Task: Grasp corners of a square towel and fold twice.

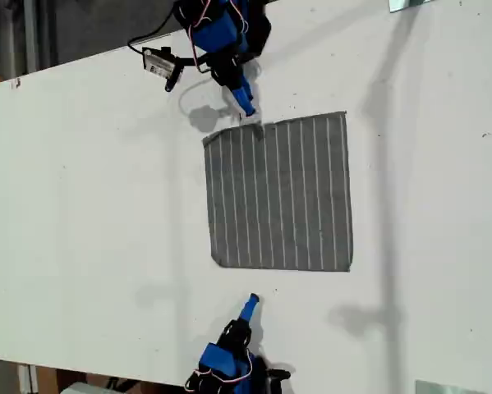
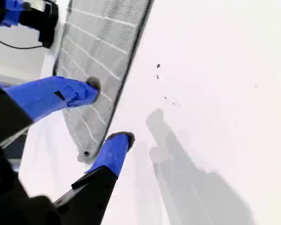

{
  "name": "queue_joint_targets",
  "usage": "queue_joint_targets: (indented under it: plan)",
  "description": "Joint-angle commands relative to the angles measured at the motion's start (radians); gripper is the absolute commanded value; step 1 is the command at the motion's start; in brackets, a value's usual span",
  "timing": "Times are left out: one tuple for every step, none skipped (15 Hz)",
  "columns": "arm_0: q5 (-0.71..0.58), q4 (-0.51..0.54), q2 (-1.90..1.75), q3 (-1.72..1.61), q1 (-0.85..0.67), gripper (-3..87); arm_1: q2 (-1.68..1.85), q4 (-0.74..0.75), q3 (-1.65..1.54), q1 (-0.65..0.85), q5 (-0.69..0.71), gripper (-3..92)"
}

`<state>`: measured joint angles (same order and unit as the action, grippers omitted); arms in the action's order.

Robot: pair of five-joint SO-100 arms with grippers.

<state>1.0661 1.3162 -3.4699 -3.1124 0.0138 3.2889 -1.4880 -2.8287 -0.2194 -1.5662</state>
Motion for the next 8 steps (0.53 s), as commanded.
queue_joint_targets:
  plan:
    - [0.565,-0.018,0.003,-0.008,-0.031,26.0,-0.006,0.057,-0.080,-0.029,0.028,20.9]
    - [0.546,-0.021,0.003,-0.008,-0.011,24.6,-0.006,0.060,-0.080,-0.035,0.014,20.6]
    - [0.525,-0.032,0.003,-0.009,0.000,18.8,-0.006,0.066,-0.072,-0.046,-0.017,20.2]
    - [0.532,-0.035,0.003,-0.011,0.012,18.3,-0.005,0.078,-0.054,-0.049,-0.020,20.2]
    - [0.545,-0.031,0.003,-0.011,0.011,20.6,-0.005,0.087,-0.037,-0.054,-0.020,20.3]
    - [0.558,-0.028,0.002,-0.011,0.005,24.5,-0.005,0.092,-0.026,-0.055,-0.012,21.0]
    - [0.563,-0.026,0.002,-0.011,0.000,25.7,-0.003,0.078,-0.020,-0.018,-0.017,19.4]
    - [0.572,-0.028,0.002,-0.009,0.000,26.4,0.000,0.049,-0.018,0.005,-0.020,18.1]
